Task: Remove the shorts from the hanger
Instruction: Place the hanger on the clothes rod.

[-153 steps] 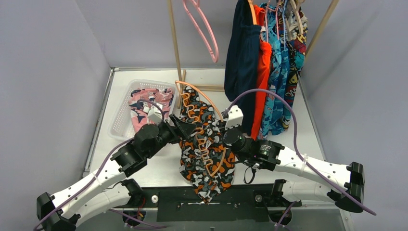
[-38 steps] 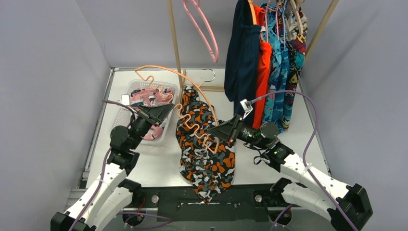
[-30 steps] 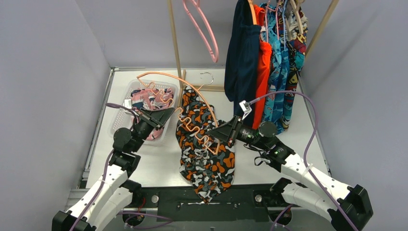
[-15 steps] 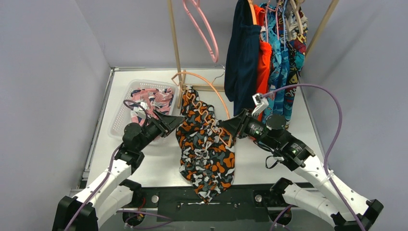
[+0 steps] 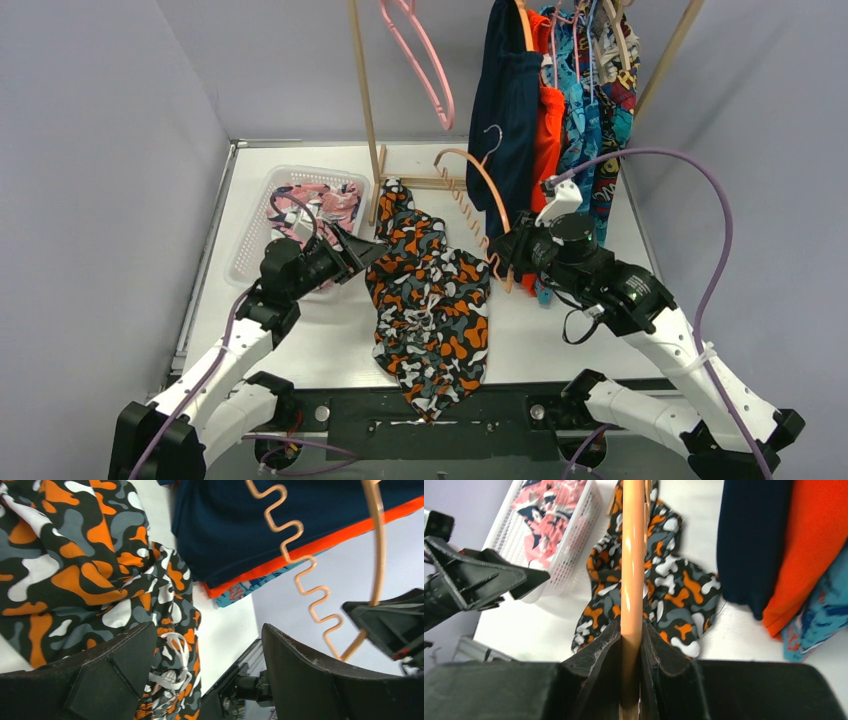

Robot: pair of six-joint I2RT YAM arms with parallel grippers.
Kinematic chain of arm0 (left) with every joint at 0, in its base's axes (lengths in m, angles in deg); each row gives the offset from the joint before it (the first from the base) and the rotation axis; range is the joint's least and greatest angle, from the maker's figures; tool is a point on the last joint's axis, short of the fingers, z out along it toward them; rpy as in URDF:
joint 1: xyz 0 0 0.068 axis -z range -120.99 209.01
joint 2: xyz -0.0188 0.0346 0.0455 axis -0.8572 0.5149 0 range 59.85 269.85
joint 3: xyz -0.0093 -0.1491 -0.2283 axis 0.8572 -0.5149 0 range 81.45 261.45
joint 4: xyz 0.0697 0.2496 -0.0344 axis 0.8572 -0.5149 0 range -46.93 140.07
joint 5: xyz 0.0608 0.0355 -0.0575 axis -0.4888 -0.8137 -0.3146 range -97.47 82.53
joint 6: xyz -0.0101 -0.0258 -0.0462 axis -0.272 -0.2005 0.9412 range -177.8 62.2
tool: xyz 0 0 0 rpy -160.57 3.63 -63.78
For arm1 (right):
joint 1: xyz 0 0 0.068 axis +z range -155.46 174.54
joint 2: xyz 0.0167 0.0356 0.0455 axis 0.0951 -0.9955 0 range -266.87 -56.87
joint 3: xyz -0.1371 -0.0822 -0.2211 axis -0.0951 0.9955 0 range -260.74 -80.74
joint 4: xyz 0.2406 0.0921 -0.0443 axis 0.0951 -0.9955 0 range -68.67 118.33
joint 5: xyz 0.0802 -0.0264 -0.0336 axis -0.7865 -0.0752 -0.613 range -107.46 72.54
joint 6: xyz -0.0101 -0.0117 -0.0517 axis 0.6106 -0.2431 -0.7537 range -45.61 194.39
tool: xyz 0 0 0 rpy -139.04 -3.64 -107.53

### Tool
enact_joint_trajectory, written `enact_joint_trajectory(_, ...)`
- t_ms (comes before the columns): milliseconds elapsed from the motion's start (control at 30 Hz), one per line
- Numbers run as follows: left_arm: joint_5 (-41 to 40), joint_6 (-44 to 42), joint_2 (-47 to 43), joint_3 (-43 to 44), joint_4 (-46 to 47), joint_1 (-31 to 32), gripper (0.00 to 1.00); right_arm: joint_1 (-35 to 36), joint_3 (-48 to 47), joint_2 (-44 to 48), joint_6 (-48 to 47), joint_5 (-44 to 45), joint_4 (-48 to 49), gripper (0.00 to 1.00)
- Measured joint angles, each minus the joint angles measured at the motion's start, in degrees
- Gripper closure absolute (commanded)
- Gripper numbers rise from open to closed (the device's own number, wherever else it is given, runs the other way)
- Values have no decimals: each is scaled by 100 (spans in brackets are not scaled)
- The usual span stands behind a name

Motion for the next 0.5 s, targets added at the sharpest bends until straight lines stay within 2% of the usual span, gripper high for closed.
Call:
enact_joint_trajectory(267,-243,-1204,363,1080,-1663,90,21,0,-1432,-1095,-970,861,-138,100)
enact_joint_trajectory(500,-507,-1888,367,1325,-2573,214,20,-2,-2656,-1987,-2017,1373,-131,100)
